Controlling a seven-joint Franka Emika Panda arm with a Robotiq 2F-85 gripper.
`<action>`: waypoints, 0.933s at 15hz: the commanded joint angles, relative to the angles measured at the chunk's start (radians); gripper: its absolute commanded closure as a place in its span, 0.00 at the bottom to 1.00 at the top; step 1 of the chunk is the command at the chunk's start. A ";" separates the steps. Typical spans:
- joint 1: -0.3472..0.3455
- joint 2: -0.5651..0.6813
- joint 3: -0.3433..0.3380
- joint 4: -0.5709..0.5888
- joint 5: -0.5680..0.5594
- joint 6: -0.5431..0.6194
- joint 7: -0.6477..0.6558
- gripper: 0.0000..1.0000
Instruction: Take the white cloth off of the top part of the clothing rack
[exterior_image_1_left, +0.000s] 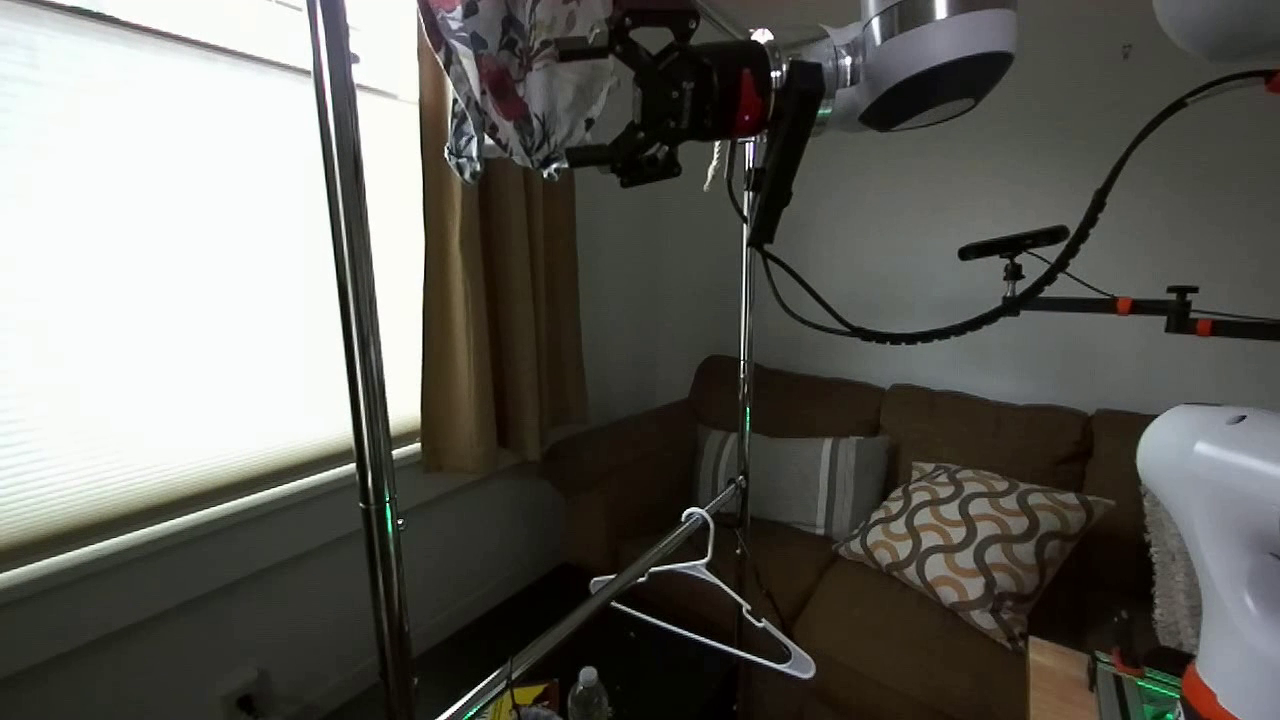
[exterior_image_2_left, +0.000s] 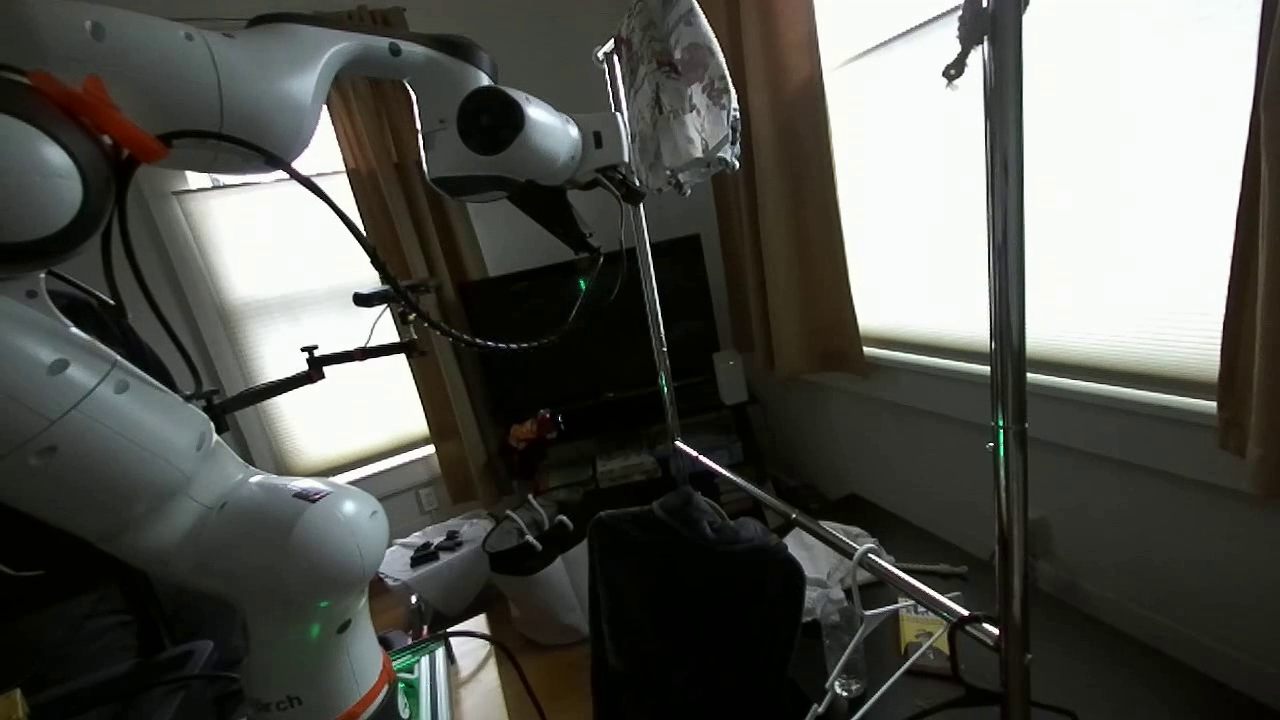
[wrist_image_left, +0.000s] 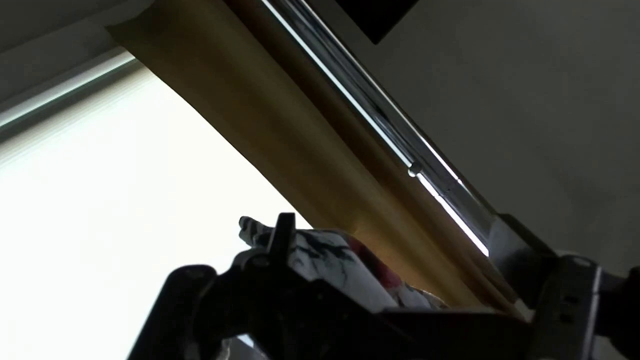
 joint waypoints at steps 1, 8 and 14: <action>0.019 0.017 -0.023 0.006 0.059 0.005 -0.103 0.00; 0.034 0.044 -0.042 0.075 0.290 0.035 -0.360 0.21; 0.003 0.069 -0.035 0.101 0.450 0.012 -0.531 0.41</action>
